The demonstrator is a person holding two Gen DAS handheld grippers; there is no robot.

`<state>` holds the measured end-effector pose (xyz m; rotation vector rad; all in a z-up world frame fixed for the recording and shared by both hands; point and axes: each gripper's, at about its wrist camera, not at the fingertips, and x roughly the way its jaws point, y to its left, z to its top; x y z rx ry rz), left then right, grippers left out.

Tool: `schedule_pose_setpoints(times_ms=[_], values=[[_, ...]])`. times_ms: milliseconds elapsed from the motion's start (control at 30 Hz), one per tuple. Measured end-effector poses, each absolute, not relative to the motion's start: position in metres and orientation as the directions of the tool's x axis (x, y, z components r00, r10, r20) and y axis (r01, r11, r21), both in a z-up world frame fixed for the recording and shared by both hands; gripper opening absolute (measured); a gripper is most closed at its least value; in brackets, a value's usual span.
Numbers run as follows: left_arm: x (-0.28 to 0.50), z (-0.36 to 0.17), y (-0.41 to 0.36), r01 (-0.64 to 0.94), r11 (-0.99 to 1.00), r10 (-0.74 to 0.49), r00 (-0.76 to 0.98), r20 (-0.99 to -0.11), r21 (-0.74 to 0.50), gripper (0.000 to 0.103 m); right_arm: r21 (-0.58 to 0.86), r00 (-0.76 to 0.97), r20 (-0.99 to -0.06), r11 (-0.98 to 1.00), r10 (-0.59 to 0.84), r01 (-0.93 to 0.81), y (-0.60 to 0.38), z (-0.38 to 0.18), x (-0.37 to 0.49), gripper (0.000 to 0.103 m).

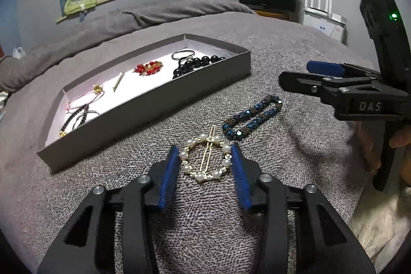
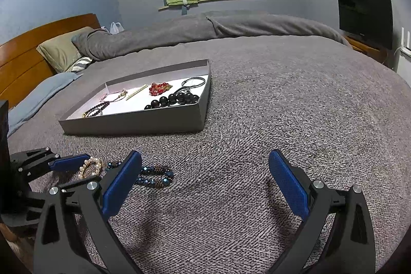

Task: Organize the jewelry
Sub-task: 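Grasp the pearl circle hair clip with the left tool while the right tool grasps the blue beaded bracelet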

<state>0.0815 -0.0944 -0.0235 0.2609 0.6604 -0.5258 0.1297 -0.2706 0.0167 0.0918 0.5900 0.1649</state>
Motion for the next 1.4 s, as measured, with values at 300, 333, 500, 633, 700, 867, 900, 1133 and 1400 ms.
schedule_pose_setpoints(times_ms=[300, 333, 500, 633, 700, 867, 900, 1133, 1400], values=[[0.082, -0.017, -0.065, 0.442, 0.895, -0.303, 0.705, -0.641, 0.064, 0.042, 0.106, 0.793, -0.559, 0.970, 0.241, -0.220, -0.254, 0.014, 0.128, 0.098], [0.081, -0.016, -0.059, 0.421, 0.905, -0.283, 0.713, -0.641, 0.068, 0.042, 0.098, 0.791, -0.563, 0.969, 0.241, -0.225, -0.252, 0.013, 0.128, 0.098], [0.078, -0.013, -0.037, 0.349, 0.934, -0.225, 0.737, -0.638, 0.074, 0.042, 0.095, 0.770, -0.588, 0.967, 0.246, -0.236, -0.248, 0.009, 0.130, 0.078], [0.080, -0.016, -0.030, 0.322, 0.942, -0.188, 0.736, -0.650, 0.091, 0.042, 0.105, 0.752, -0.611, 0.967, 0.246, -0.231, -0.246, 0.004, 0.133, 0.061], [0.081, -0.017, -0.031, 0.325, 0.941, -0.189, 0.733, -0.654, 0.092, 0.042, 0.099, 0.750, -0.616, 0.968, 0.243, -0.232, -0.244, 0.004, 0.134, 0.053], [0.081, -0.020, -0.032, 0.329, 0.938, -0.182, 0.728, -0.661, 0.105, 0.042, 0.082, 0.741, -0.622, 0.963, 0.251, -0.257, -0.235, 0.003, 0.132, 0.035], [0.081, -0.020, -0.032, 0.330, 0.939, -0.184, 0.725, -0.664, 0.100, 0.042, 0.081, 0.740, -0.624, 0.962, 0.253, -0.261, -0.234, 0.003, 0.131, 0.030], [0.083, -0.023, -0.032, 0.329, 0.939, -0.183, 0.716, -0.674, 0.096, 0.042, 0.126, 0.706, -0.642, 0.950, 0.298, -0.286, -0.232, -0.002, 0.133, 0.028], [0.084, -0.025, -0.033, 0.330, 0.938, -0.178, 0.714, -0.677, 0.102, 0.042, 0.153, 0.695, -0.646, 0.946, 0.316, -0.287, -0.233, -0.002, 0.134, 0.019]])
